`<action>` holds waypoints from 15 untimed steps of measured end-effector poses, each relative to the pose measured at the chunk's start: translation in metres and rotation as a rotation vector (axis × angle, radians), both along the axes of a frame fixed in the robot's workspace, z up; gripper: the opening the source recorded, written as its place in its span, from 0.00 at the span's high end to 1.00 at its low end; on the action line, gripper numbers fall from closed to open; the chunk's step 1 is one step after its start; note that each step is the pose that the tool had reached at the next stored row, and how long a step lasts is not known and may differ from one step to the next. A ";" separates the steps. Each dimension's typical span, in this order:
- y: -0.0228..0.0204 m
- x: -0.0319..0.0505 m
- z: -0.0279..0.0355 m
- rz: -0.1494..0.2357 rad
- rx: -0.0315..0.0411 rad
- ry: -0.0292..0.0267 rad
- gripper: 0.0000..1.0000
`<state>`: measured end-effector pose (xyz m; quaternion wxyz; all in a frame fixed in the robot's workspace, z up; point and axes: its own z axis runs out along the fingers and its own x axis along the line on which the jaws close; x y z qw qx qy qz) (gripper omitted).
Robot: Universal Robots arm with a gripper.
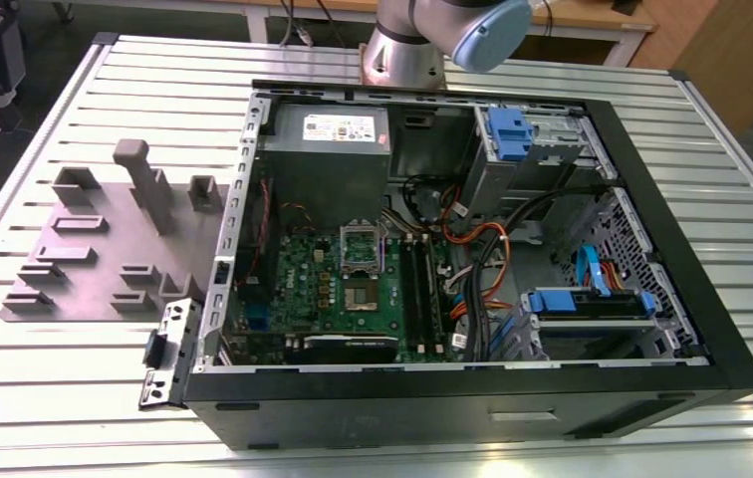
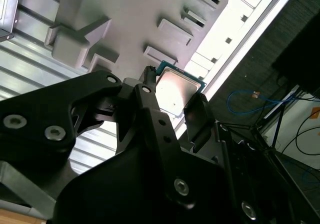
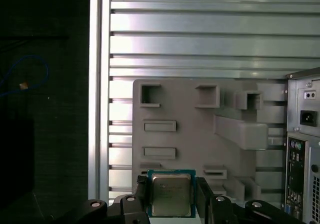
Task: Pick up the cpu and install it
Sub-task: 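Pick up the cpu and move it towards the insertion slot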
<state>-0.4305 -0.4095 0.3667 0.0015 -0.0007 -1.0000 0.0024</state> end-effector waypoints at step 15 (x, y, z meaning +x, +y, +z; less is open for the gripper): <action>0.0000 0.0035 0.0000 0.000 0.0000 0.0000 0.53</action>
